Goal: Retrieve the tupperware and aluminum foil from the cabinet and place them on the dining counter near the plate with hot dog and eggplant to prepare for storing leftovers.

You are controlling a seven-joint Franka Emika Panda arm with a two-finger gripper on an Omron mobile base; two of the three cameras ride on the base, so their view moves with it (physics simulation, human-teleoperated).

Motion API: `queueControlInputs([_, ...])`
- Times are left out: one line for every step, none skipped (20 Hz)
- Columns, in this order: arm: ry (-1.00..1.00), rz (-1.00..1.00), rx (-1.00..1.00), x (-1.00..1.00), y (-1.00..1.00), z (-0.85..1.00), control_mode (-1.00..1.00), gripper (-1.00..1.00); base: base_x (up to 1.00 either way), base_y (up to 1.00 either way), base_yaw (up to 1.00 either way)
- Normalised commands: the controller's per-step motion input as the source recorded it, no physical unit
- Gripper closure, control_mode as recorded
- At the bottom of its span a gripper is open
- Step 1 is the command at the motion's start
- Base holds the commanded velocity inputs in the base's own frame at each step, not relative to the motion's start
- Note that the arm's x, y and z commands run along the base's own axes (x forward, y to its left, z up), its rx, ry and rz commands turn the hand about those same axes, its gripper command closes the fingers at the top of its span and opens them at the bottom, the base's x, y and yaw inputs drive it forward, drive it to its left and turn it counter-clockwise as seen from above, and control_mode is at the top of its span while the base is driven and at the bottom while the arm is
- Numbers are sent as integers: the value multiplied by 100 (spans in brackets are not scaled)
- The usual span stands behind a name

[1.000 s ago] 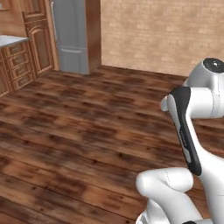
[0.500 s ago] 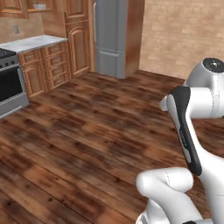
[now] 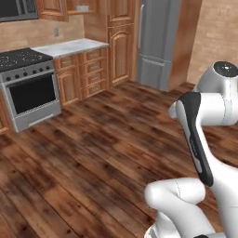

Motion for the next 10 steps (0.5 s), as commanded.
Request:
queueControlInputs([0,0,0,0,0,0,100,-100,100,-37,23])
queueControlInputs([0,0,0,0,0,0,100,-100,100,-44,22])
queueControlInputs([0,0,0,0,0,0,100,-100,100,-48,21])
queueControlInputs([0,0,0,0,0,0,100,-100,100,-53,19])
queueControlInputs([0,0,0,0,0,0,100,-100,100,-55,18])
queueControlInputs([0,0,0,0,0,0,100,-100,100,-56,16])
queueControlInputs([0,0,0,0,0,0,100,-100,100,-59,13])
queueControlInputs([0,0,0,0,0,0,100,-100,100,-61,12])
queueControlInputs([0,0,0,0,0,0,100,-100,100,-62,12])
queueControlInputs([0,0,0,0,0,0,100,-100,100,-62,13])
